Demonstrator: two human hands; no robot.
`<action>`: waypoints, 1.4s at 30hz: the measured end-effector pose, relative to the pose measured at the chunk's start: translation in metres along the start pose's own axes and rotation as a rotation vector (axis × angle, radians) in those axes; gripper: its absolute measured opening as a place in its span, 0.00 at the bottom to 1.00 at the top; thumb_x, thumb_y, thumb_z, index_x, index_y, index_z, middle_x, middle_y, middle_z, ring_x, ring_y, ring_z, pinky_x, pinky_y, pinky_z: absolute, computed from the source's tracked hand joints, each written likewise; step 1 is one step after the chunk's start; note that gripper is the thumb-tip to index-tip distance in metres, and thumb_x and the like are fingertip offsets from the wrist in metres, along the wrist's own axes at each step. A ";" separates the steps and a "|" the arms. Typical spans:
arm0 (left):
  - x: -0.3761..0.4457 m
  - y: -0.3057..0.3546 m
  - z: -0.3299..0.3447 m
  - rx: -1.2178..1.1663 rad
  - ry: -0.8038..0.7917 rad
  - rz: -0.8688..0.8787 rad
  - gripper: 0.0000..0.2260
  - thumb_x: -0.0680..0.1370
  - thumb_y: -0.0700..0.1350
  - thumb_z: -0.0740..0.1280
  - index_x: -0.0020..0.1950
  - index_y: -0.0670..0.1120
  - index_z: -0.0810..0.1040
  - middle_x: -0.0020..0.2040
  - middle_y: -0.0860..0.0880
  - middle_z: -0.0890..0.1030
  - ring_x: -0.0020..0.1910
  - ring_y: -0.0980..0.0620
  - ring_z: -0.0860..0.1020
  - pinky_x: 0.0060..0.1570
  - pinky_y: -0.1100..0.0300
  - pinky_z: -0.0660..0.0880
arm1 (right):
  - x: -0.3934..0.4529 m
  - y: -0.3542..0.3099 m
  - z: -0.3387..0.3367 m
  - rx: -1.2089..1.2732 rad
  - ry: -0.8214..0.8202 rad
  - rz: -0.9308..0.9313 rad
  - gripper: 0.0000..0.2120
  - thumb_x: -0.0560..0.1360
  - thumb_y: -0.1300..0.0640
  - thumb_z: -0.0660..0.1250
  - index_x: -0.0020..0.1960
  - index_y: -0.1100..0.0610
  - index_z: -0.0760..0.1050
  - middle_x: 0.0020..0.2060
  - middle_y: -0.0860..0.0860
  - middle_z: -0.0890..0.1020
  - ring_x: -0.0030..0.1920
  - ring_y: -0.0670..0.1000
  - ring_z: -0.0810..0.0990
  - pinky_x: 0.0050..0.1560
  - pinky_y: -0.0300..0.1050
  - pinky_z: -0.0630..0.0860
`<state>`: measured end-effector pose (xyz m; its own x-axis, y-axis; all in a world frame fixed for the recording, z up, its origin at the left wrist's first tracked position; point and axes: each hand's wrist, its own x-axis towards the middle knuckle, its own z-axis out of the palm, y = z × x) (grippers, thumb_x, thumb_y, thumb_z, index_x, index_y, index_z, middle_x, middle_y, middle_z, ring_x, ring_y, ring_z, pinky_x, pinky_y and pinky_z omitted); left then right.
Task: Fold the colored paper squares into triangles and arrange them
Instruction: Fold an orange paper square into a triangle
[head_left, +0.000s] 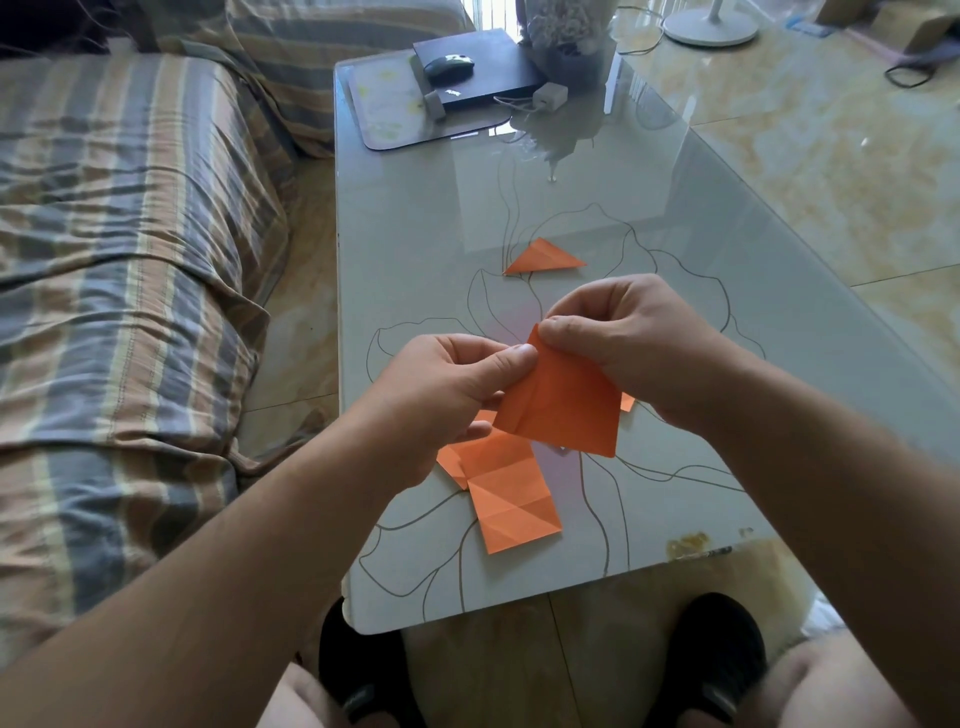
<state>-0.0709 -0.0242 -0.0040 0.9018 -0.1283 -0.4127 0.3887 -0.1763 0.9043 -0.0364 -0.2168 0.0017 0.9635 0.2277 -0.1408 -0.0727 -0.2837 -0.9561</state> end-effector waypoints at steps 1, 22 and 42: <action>-0.001 0.001 0.000 0.005 -0.005 -0.007 0.09 0.77 0.54 0.74 0.47 0.49 0.86 0.49 0.45 0.88 0.52 0.45 0.86 0.63 0.37 0.77 | 0.000 0.000 0.000 0.004 -0.004 0.002 0.09 0.79 0.59 0.73 0.40 0.54 0.84 0.31 0.46 0.83 0.32 0.43 0.78 0.33 0.38 0.74; -0.004 -0.002 -0.005 0.200 -0.069 0.090 0.09 0.77 0.54 0.74 0.42 0.50 0.87 0.39 0.46 0.85 0.42 0.51 0.81 0.51 0.50 0.76 | 0.003 -0.004 -0.014 0.001 0.099 0.053 0.08 0.77 0.59 0.74 0.39 0.55 0.84 0.31 0.48 0.83 0.29 0.45 0.79 0.27 0.34 0.72; -0.002 -0.004 -0.017 0.273 0.047 0.337 0.13 0.79 0.54 0.68 0.41 0.46 0.80 0.39 0.42 0.83 0.42 0.39 0.84 0.50 0.39 0.80 | 0.015 0.002 -0.032 0.276 0.189 0.226 0.04 0.76 0.59 0.73 0.41 0.56 0.84 0.34 0.53 0.82 0.34 0.52 0.81 0.38 0.47 0.78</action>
<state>-0.0713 -0.0068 -0.0049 0.9797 -0.1798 -0.0882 0.0124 -0.3847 0.9229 -0.0140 -0.2434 0.0054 0.9437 0.0059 -0.3307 -0.3303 -0.0402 -0.9430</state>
